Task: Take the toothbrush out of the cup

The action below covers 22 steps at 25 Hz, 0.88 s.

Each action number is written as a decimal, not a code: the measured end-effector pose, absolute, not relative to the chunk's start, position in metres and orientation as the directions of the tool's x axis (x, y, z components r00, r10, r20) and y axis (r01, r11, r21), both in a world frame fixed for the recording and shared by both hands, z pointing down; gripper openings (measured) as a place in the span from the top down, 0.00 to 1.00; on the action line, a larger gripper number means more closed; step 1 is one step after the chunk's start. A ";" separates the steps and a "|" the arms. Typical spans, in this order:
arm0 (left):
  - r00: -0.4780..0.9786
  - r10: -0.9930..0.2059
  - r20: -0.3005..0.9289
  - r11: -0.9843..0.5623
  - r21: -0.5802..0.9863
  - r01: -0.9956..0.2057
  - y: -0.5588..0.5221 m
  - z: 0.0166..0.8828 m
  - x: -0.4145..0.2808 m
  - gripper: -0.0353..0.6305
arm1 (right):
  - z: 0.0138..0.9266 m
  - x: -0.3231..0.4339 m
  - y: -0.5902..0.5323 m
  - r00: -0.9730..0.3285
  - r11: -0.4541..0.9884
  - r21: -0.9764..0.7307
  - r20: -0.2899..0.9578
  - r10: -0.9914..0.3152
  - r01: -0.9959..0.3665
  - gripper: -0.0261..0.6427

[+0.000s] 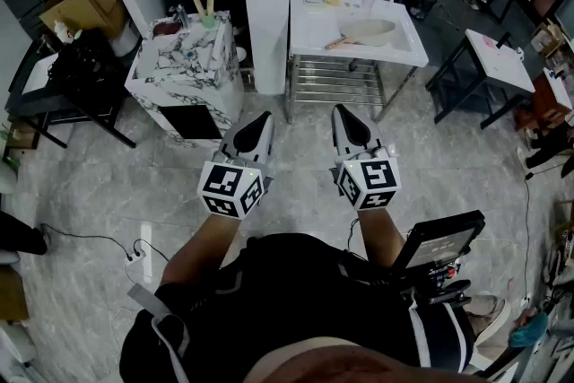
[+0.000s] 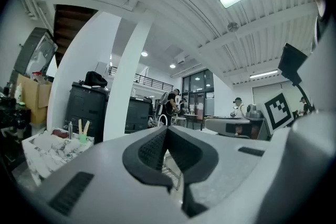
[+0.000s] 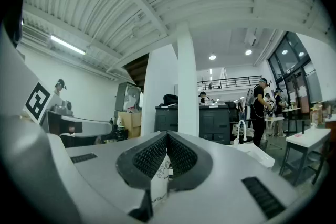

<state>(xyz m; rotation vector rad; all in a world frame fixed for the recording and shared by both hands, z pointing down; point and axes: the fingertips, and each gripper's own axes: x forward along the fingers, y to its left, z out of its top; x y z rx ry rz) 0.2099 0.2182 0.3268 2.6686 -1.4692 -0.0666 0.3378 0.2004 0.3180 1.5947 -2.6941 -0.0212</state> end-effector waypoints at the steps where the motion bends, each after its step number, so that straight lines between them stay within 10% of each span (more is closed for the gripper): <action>1: 0.540 -0.841 0.006 -0.537 0.109 -0.837 0.219 0.326 0.211 0.95 | 0.318 0.338 0.200 -0.482 0.482 0.013 0.001 -0.876 -0.876 0.93; 22: 0.532 -0.847 -0.011 -0.529 0.128 -0.839 0.227 0.326 0.194 0.94 | 0.317 0.320 0.210 -0.487 0.487 0.010 0.003 -0.873 -0.873 0.93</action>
